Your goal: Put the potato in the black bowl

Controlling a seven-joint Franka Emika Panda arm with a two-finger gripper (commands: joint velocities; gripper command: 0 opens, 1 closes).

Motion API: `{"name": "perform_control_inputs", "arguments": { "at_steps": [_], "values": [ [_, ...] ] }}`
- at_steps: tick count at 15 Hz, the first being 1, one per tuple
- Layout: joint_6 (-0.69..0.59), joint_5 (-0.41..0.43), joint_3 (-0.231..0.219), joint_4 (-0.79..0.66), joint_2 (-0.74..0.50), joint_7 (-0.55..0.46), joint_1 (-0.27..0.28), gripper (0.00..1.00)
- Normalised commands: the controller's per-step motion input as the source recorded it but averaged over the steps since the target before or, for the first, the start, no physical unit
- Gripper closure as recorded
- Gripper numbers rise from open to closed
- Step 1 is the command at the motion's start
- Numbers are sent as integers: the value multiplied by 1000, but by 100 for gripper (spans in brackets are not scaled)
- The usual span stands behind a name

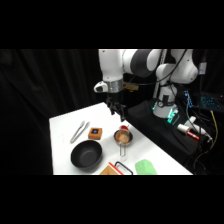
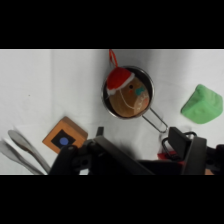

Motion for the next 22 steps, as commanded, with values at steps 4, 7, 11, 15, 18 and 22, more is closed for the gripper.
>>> {"name": "perform_control_inputs", "arguments": {
  "at_steps": [4, 7, 11, 15, 18, 22],
  "values": [
    [506, 181, -14, -390, -136, -169, -35, 0],
    [493, 257, -2, -284, -9, -265, -26, 0],
    [424, 262, 47, -122, 195, -286, -4, 0],
    [377, 123, 114, 26, 343, -220, -17, 0],
    [252, 1, 109, 118, 344, -125, -70, 0],
    [165, -87, 81, 69, 138, -54, -90, 43]
  ]
}}
